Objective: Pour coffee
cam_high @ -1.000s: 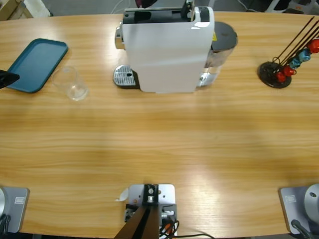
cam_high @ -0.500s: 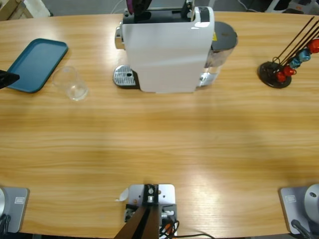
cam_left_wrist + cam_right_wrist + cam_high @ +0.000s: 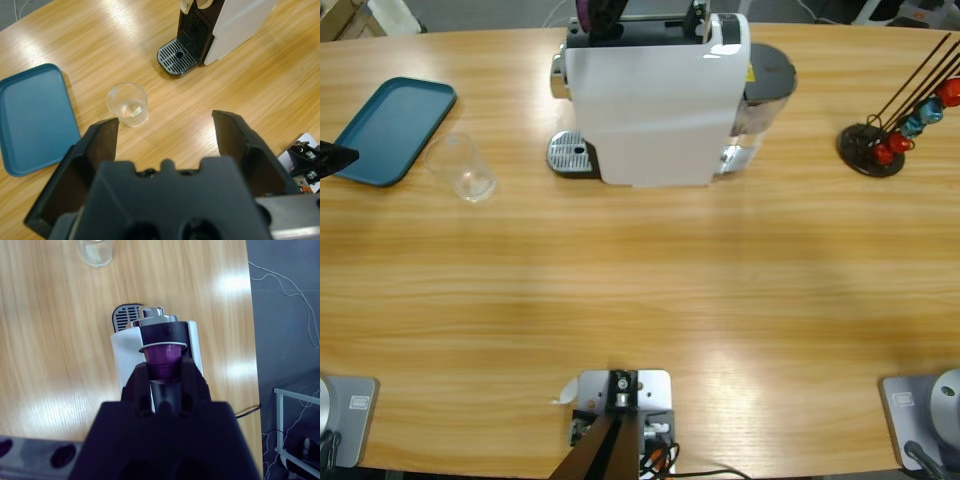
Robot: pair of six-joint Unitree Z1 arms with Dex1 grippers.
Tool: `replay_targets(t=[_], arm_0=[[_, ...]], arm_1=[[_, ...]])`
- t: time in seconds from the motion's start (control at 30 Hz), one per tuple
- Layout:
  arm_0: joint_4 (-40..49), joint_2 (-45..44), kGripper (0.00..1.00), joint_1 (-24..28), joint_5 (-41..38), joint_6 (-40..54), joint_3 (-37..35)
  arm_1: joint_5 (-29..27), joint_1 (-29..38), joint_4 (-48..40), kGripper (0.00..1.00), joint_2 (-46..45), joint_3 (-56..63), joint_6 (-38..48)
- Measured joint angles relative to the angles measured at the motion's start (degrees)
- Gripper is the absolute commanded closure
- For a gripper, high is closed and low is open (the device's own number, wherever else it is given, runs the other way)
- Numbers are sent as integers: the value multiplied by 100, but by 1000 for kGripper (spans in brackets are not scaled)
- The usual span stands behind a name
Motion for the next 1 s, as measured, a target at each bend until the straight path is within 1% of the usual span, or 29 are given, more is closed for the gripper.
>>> replay_targets(t=[0.63, 1.0], arm_0=[[0, 0, 225, 0, 0, 0, 0], [0, 0, 225, 0, 0, 2, 0]], arm_1=[[166, -45, 13, 1000, 121, 0, 0], [178, -267, 13, 1000, 189, -24, 0]])
